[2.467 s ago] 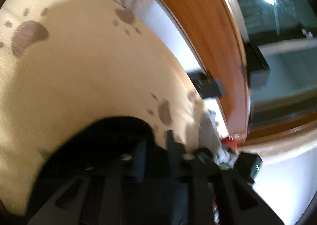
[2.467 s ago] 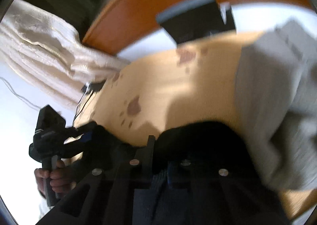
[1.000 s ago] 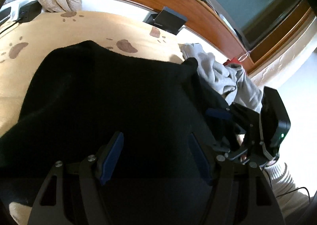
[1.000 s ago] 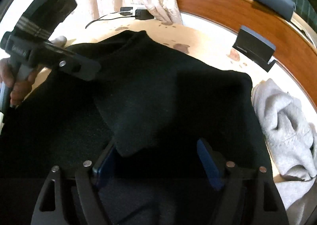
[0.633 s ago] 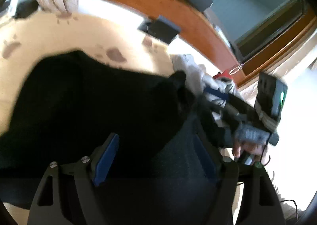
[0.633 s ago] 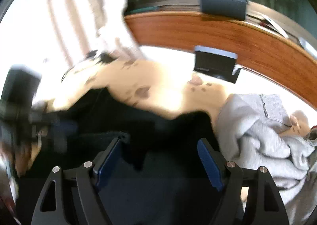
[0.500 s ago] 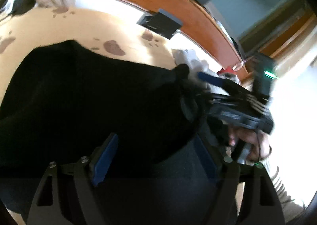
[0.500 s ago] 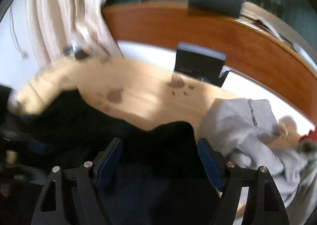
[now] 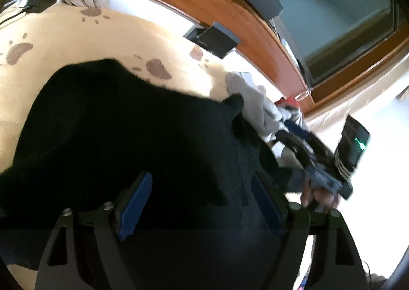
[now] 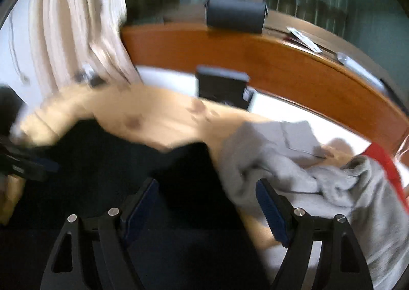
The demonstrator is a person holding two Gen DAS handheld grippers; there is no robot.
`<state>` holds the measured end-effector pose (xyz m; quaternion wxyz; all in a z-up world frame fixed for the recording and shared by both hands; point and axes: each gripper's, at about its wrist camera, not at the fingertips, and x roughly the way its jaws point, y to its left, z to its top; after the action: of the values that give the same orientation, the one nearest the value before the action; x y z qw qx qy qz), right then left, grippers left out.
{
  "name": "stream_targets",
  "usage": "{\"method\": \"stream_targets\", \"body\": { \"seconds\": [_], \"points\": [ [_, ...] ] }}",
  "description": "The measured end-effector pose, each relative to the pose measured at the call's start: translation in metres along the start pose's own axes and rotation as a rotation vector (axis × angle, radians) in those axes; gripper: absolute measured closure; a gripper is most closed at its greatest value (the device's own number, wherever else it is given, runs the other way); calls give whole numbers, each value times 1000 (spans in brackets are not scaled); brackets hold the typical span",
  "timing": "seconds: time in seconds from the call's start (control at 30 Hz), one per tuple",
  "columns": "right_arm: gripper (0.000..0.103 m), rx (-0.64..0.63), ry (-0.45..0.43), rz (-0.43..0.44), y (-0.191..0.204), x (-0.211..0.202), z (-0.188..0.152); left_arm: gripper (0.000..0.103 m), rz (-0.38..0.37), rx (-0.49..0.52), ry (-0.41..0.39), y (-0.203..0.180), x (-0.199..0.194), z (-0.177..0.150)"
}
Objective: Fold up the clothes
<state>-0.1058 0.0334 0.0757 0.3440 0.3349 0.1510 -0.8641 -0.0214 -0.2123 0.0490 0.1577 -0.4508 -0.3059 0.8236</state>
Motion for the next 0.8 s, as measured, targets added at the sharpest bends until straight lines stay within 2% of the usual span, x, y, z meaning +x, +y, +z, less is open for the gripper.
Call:
{"method": "stream_targets", "body": {
  "seconds": [0.07,0.13,0.23,0.27,0.4,0.53,0.63,0.73,0.8],
  "points": [
    [22,4,3,96,15,0,0,20,37,13,15,-6,9,-1],
    [22,-59,63,152,41,9,-11,20,76,24,44,-9,19,-4],
    [21,-168,212,146,75,35,-42,20,145,144,33,-20,25,-18],
    [19,-150,147,136,73,27,-46,20,172,194,31,-25,26,-23],
    [18,-41,173,192,53,14,-56,17,257,295,38,-37,36,-29],
    [16,25,154,231,41,-10,-70,3,244,254,32,-38,42,-27],
    [1,71,128,293,36,-26,-88,3,264,195,20,-42,40,-26],
    [1,111,100,286,32,-43,-96,3,216,134,-1,-51,28,-30],
    [1,211,32,313,13,-61,-106,3,176,107,-29,-61,20,-35]
  ]
}}
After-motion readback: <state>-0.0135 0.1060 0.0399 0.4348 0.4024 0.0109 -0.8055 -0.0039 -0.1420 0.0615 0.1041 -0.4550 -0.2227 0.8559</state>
